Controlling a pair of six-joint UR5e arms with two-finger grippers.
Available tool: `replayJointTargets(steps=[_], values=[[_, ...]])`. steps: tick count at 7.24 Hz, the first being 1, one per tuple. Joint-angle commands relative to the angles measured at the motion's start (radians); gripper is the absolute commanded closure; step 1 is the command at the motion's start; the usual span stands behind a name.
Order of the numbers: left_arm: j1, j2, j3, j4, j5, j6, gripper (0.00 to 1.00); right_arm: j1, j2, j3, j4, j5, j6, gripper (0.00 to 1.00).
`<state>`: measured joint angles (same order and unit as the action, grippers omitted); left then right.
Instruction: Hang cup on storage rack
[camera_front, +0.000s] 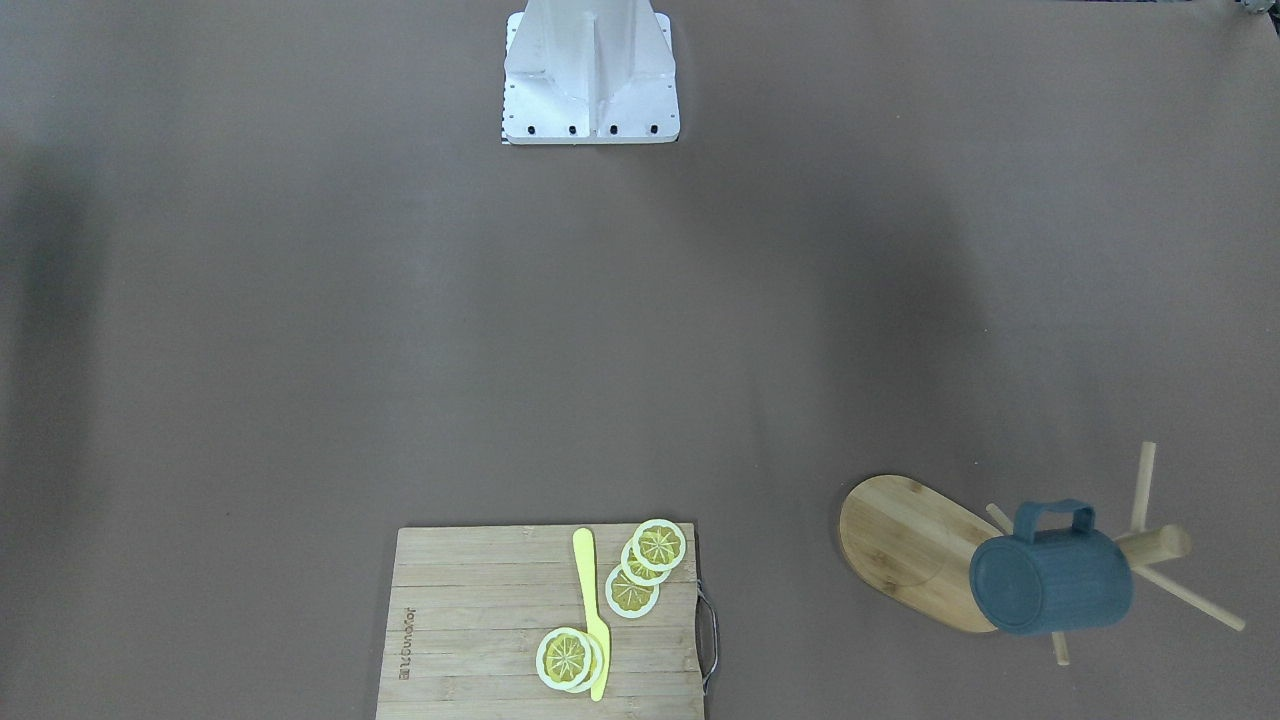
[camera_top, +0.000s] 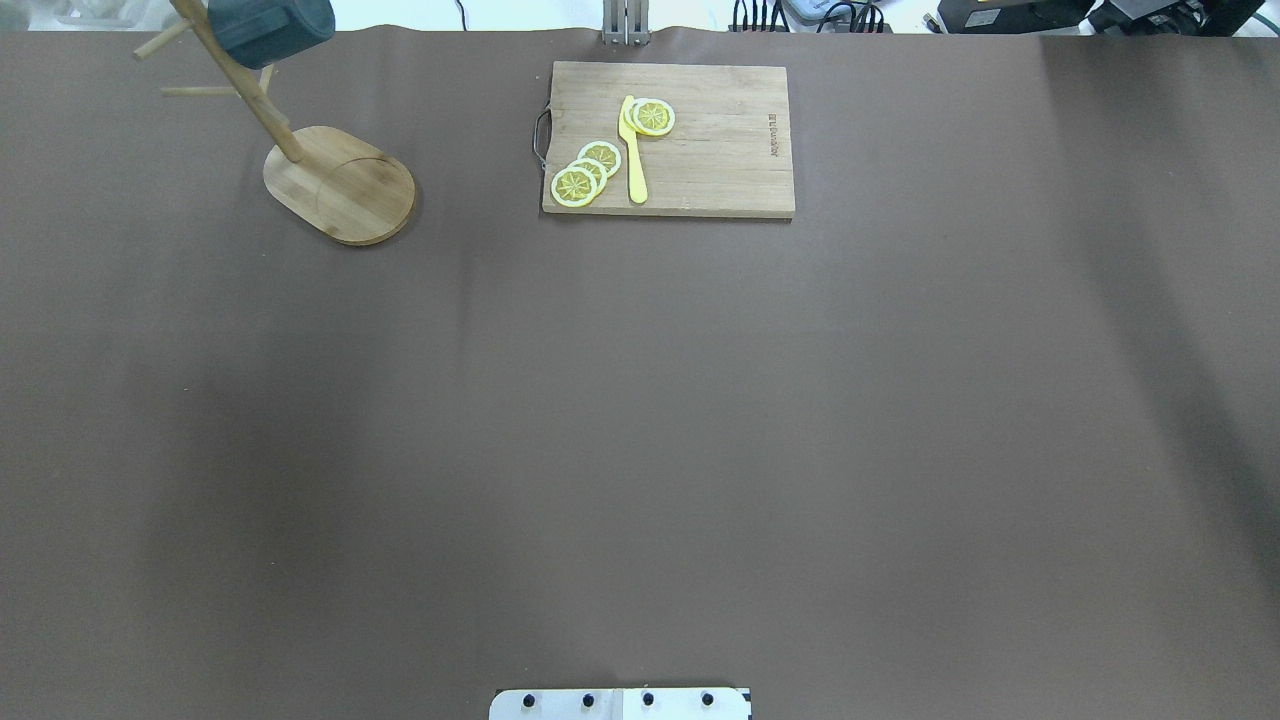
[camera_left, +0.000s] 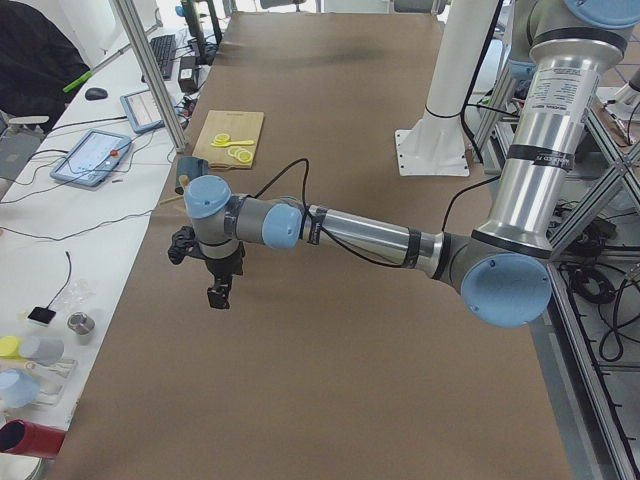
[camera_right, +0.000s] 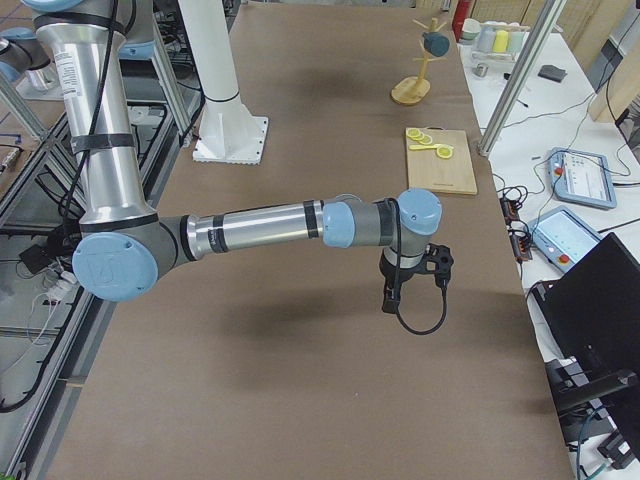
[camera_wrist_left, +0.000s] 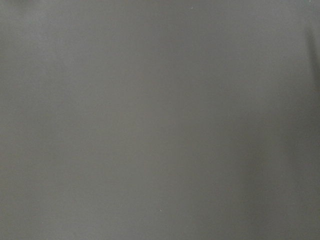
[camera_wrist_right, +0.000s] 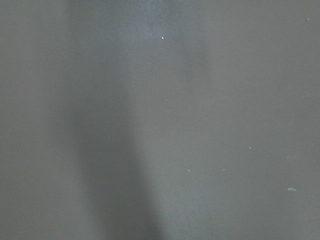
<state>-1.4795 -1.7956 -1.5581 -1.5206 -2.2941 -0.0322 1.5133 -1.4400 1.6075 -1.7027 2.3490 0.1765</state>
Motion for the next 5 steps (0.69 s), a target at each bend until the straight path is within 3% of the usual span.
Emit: replayJointTargets(steps=[1,2,5], values=[[-0.021,-0.004,-0.002,0.046,-0.045,0.001,0.01,0.01,-0.017,-0.018,0.002,0.004,-0.012,0.0],[-0.047,-0.004,0.001,0.057,-0.097,0.001,0.01,0.01,-0.017,-0.021,0.002,0.006,-0.009,0.0],[-0.085,0.01,0.003,0.057,-0.097,0.012,0.01,0.011,-0.028,-0.029,0.0,0.015,-0.011,0.0]])
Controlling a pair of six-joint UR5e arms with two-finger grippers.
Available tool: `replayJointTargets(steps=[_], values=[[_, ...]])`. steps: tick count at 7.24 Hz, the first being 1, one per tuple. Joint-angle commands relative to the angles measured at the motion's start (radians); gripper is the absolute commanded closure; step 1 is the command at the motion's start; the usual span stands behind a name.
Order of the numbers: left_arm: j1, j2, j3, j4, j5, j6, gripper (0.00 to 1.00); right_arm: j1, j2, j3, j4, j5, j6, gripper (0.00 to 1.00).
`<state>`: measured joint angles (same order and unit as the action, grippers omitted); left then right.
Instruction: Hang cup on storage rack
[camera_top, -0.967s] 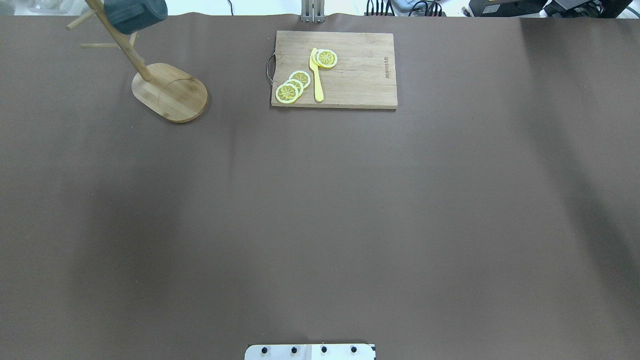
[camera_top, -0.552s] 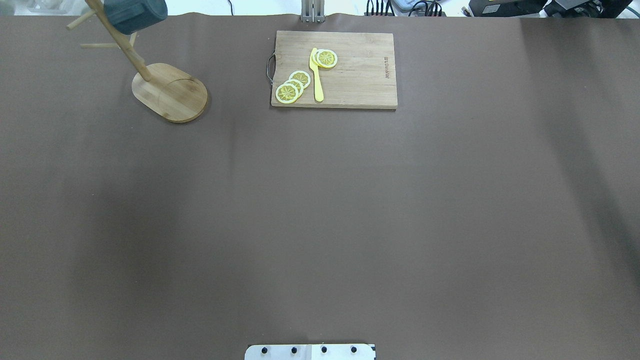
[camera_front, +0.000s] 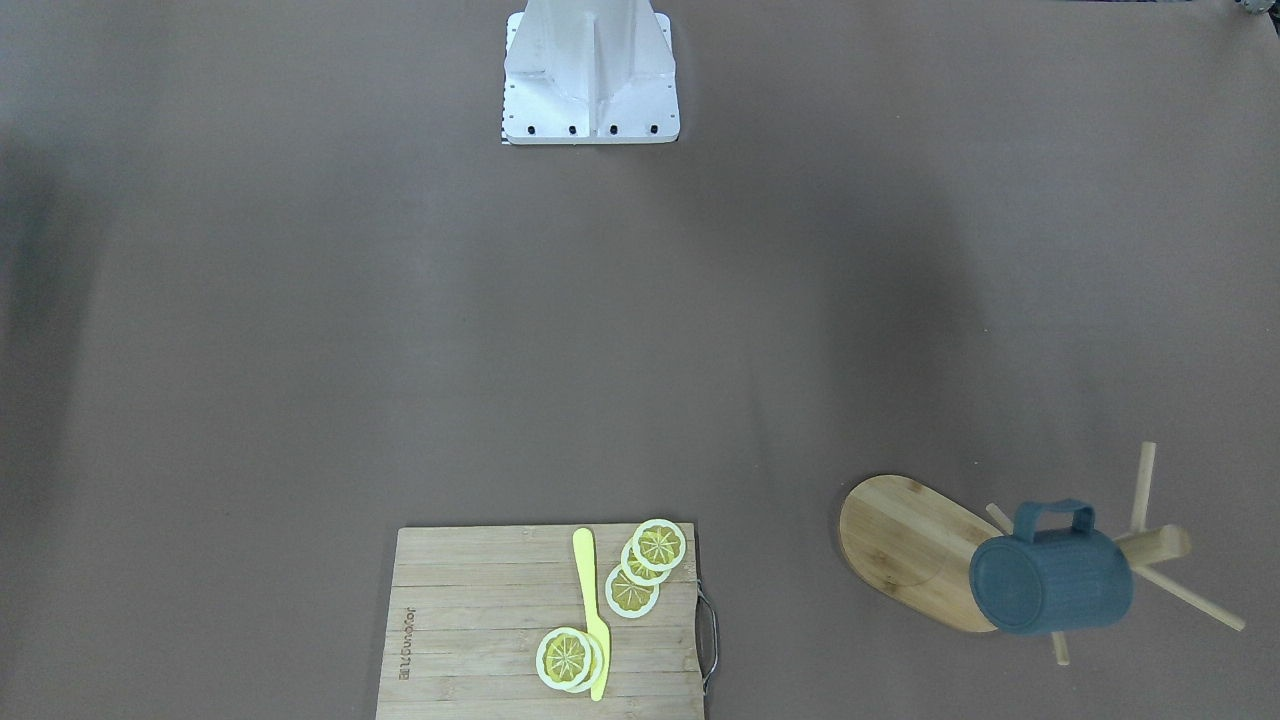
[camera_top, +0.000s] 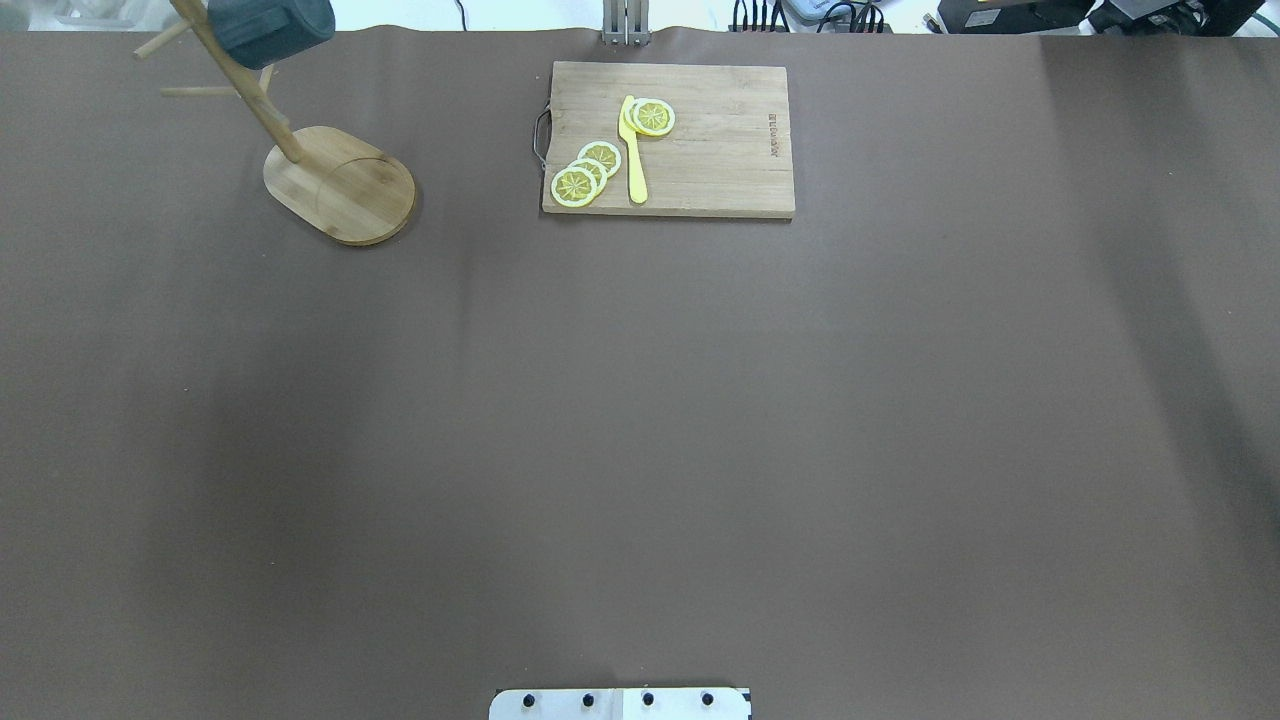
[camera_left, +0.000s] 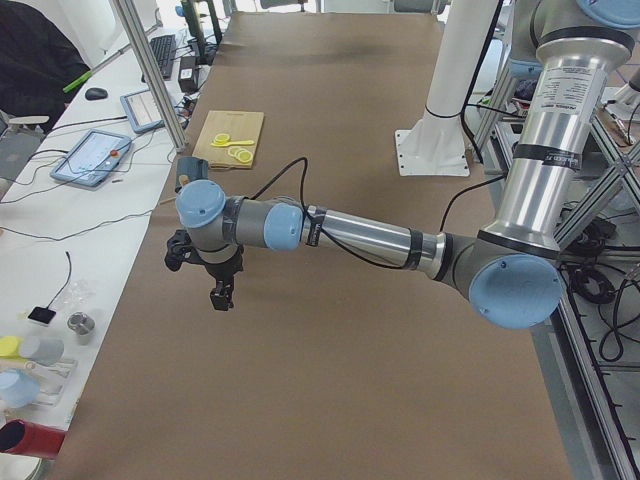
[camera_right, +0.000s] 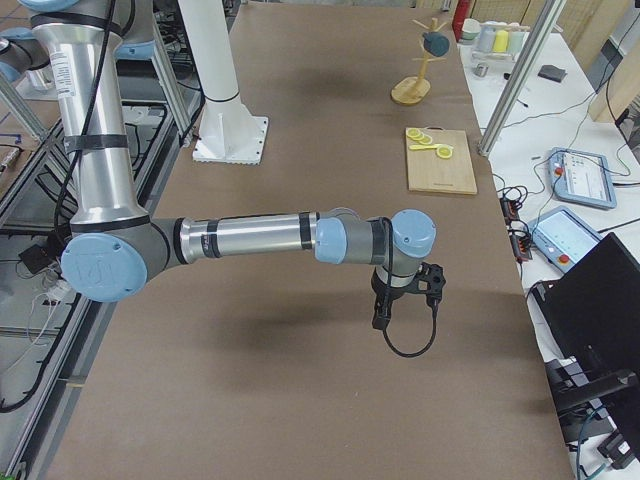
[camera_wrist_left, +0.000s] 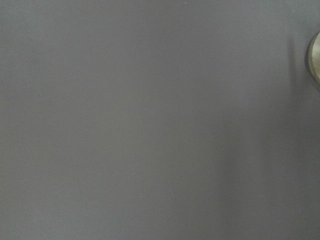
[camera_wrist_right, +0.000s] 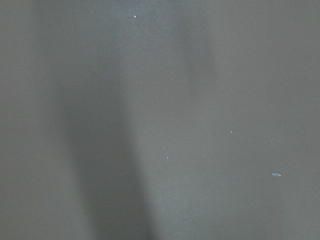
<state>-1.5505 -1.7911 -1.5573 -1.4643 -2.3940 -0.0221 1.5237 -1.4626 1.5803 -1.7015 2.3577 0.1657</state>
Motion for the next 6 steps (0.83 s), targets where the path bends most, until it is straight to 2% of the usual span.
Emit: replayJointTargets(steps=[1,2,3,6], values=[[-0.022,0.007,0.005,-0.001,0.006,0.002,0.01,0.01,-0.008,-0.002,0.0,0.011,0.0,0.0],[-0.032,0.007,0.003,-0.002,0.016,0.004,0.01,0.013,-0.01,-0.002,-0.001,0.011,0.001,0.0],[-0.042,0.009,0.003,-0.002,0.073,0.004,0.01,0.016,-0.008,0.0,-0.001,0.011,0.005,0.0],[-0.042,0.01,0.005,-0.001,0.078,0.004,0.01,0.018,-0.001,0.009,0.003,-0.003,0.041,0.0]])
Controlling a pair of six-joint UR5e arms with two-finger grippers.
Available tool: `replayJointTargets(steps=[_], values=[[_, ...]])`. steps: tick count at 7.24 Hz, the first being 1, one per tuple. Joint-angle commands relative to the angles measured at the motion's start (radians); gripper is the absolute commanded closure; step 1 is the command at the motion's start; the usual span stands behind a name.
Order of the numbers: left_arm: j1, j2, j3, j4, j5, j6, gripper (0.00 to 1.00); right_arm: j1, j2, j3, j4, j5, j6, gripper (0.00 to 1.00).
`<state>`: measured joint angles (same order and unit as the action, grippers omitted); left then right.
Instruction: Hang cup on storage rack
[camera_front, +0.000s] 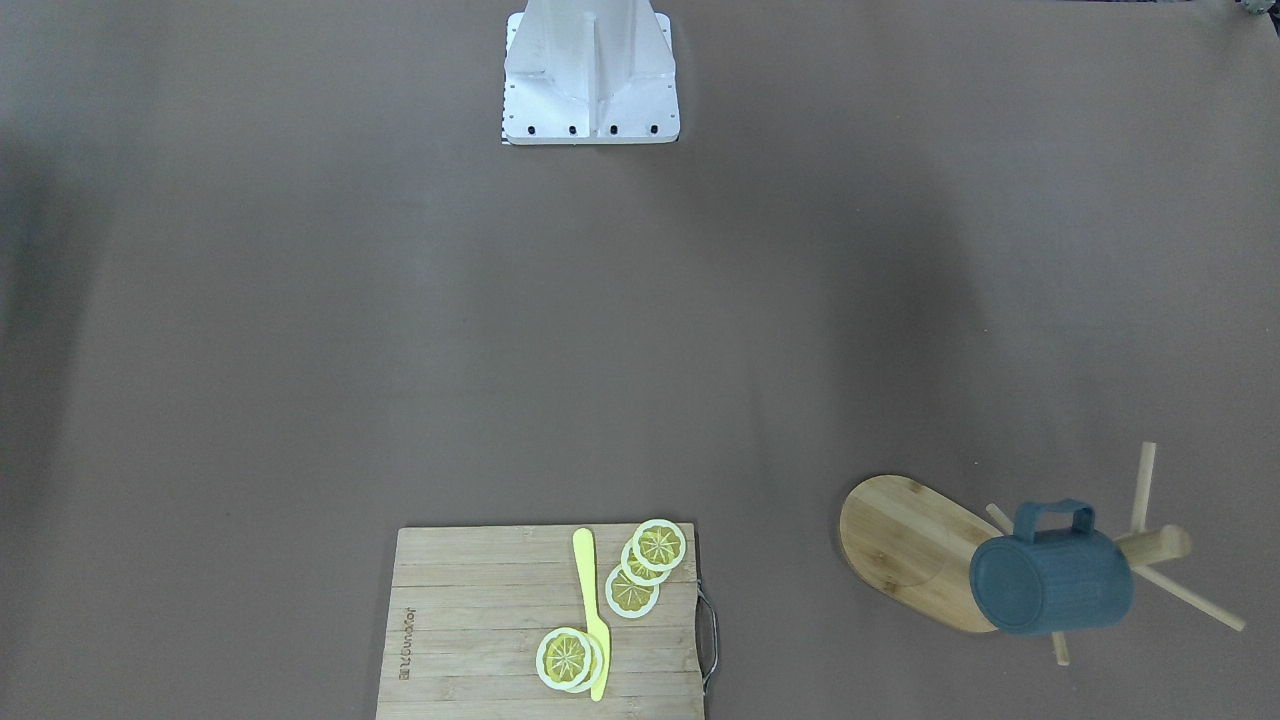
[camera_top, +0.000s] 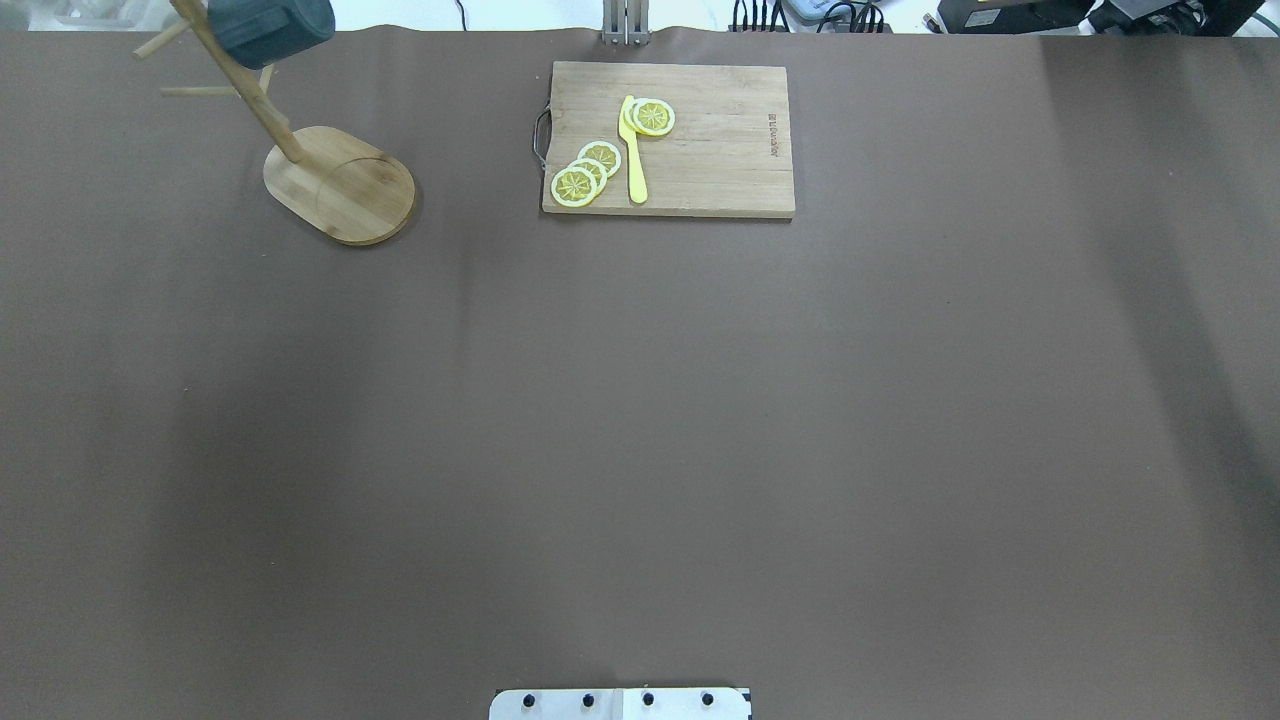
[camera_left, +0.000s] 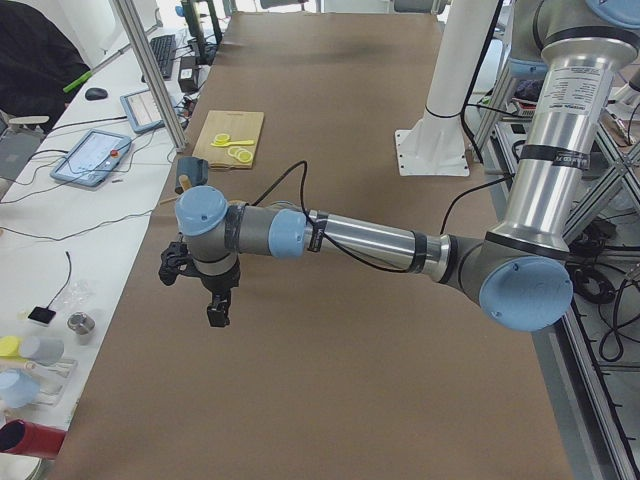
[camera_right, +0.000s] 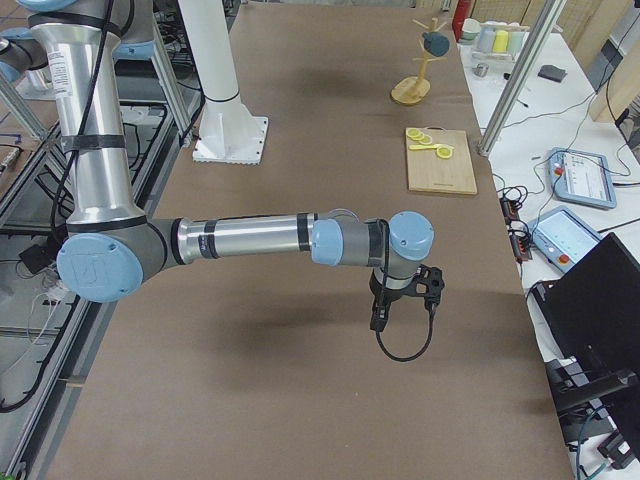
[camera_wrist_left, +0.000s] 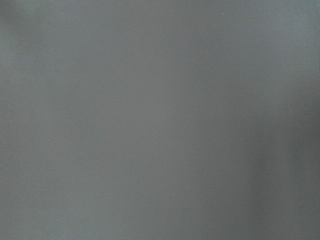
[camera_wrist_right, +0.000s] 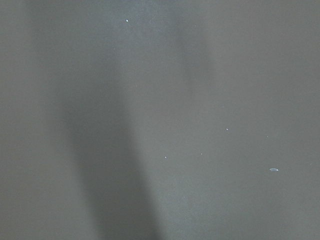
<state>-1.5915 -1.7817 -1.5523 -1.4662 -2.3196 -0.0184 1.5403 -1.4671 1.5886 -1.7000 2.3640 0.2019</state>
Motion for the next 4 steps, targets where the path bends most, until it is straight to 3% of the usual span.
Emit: replayJointTargets(steps=[1,4], values=[[-0.001,0.001,-0.002,-0.002,0.003,0.0,0.01,0.038,0.004,-0.007,0.0,-0.003,0.004,0.0],[-0.002,0.001,-0.003,-0.002,0.003,0.0,0.01,0.04,0.005,-0.009,0.002,-0.034,-0.006,0.0]])
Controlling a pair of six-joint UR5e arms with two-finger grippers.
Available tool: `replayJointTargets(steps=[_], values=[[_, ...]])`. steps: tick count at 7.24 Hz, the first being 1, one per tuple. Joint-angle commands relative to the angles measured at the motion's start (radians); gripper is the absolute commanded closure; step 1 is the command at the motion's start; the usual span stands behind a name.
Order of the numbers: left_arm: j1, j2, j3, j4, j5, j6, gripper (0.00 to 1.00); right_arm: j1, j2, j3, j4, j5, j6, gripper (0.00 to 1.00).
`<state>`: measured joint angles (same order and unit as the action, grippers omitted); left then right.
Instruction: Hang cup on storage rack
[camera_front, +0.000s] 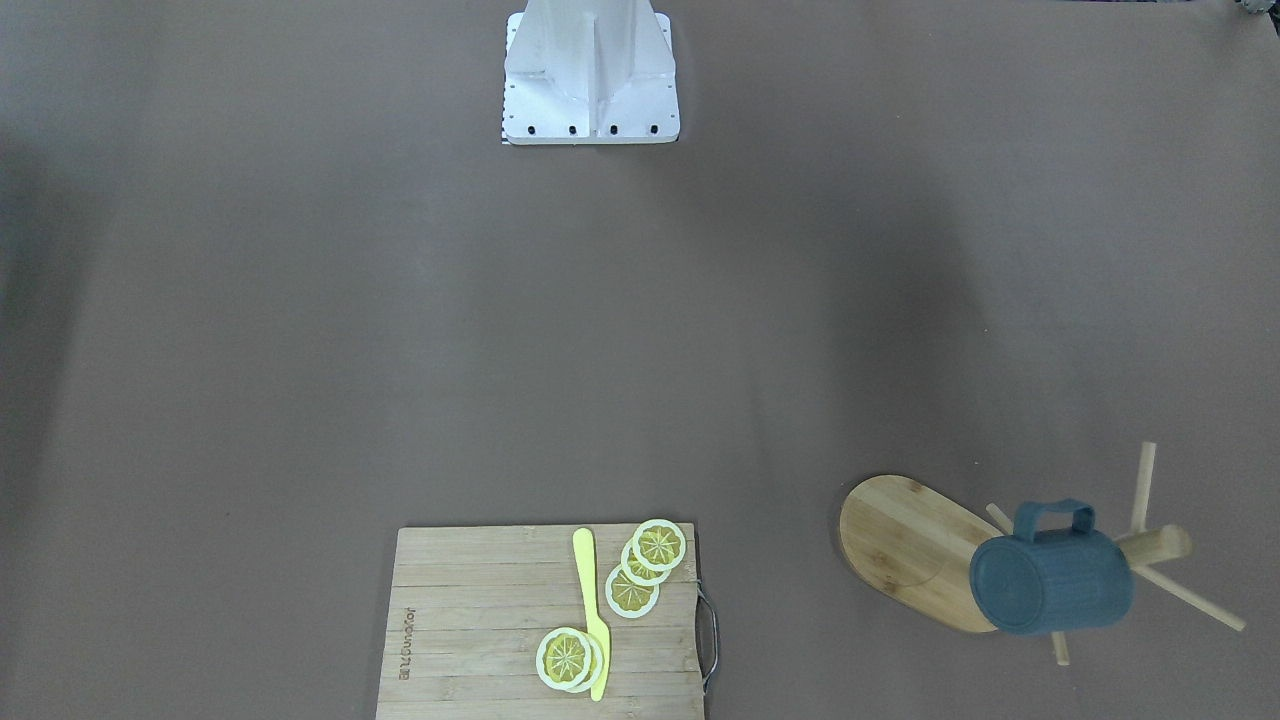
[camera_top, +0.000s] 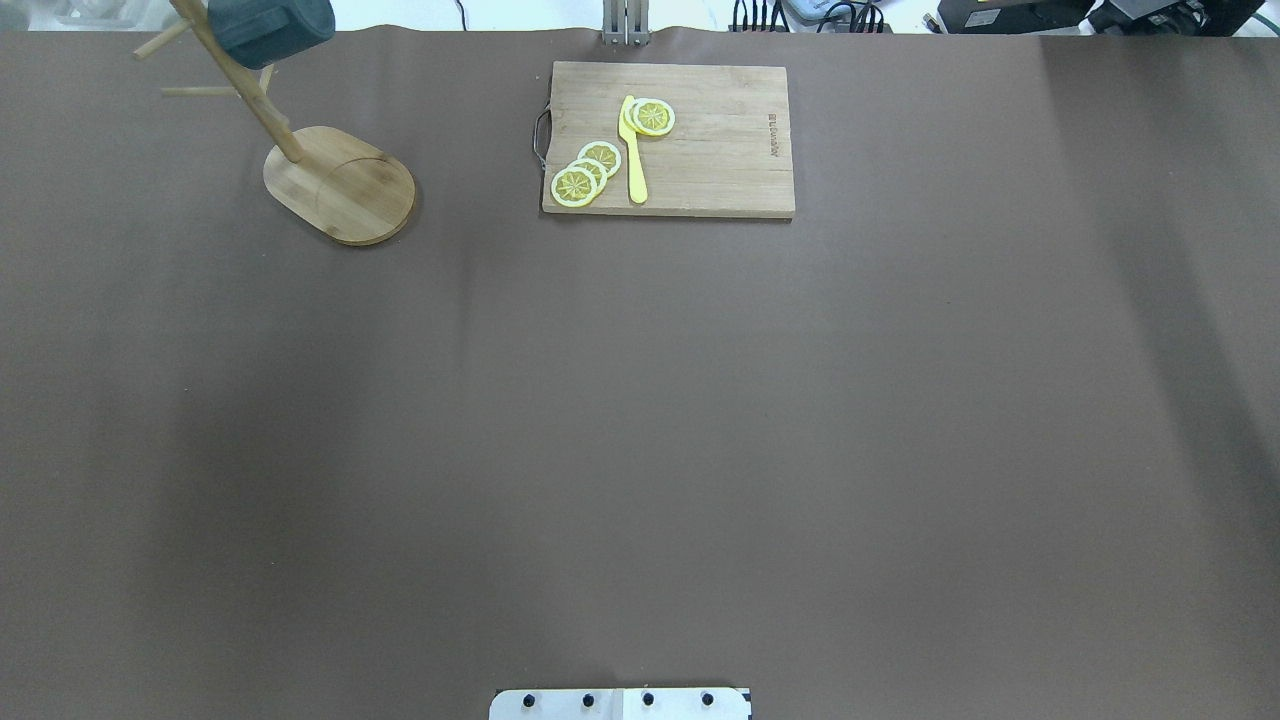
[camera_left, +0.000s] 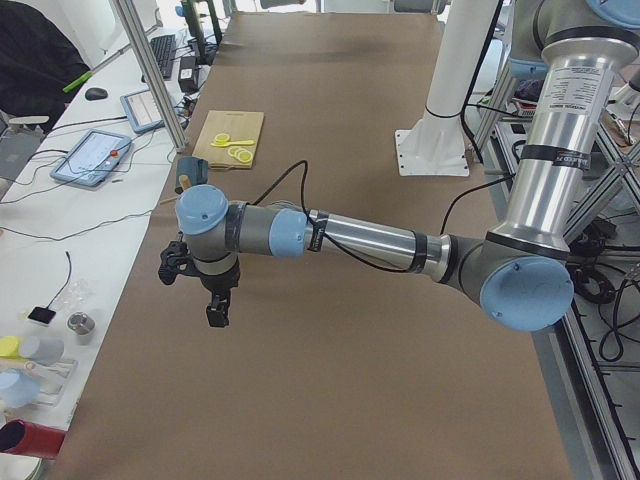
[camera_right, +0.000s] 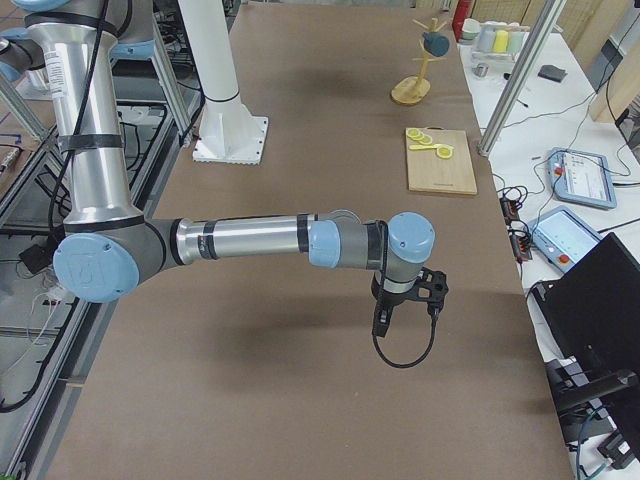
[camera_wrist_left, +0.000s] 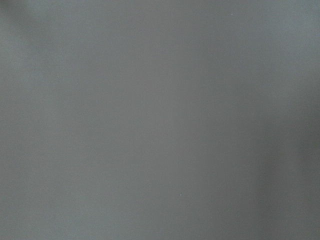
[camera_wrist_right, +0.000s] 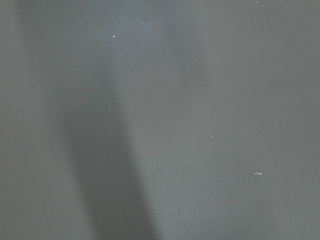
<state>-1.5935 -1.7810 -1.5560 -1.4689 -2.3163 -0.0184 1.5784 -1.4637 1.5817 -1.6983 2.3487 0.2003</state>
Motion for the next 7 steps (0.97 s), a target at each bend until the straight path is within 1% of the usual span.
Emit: replayJointTargets(steps=[1,7], values=[[0.0,0.0,0.002,0.001,0.0,0.0,0.01,0.002,0.002,0.0,0.0,-0.022,-0.004,0.0],[0.001,0.0,0.004,0.002,0.0,0.0,0.01,0.002,0.0,0.009,0.0,-0.022,0.007,0.0]])
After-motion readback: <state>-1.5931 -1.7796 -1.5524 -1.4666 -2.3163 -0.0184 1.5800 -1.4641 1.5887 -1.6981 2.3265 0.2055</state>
